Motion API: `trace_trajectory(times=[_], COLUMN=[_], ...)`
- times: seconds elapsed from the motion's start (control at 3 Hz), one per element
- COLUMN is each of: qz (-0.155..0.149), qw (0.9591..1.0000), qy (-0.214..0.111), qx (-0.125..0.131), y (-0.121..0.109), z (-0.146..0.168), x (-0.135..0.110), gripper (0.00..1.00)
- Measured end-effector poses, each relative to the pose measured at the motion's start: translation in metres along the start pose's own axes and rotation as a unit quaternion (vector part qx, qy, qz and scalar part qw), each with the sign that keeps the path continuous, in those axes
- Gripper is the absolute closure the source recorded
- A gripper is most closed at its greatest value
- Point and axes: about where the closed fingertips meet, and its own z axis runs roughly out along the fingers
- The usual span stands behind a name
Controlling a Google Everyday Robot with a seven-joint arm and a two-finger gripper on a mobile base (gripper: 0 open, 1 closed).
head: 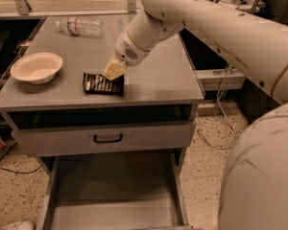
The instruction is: Pick rxbar chocolate from middle drawer and place on counter
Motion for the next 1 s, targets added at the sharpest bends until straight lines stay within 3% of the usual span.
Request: trace_trajectory(times=[1.0], qz=[0.000], qw=[1.0000], qy=[0.000], qx=[0.000], y=[0.0000], z=[0.0001], x=[0.0000], gripper=[0.34])
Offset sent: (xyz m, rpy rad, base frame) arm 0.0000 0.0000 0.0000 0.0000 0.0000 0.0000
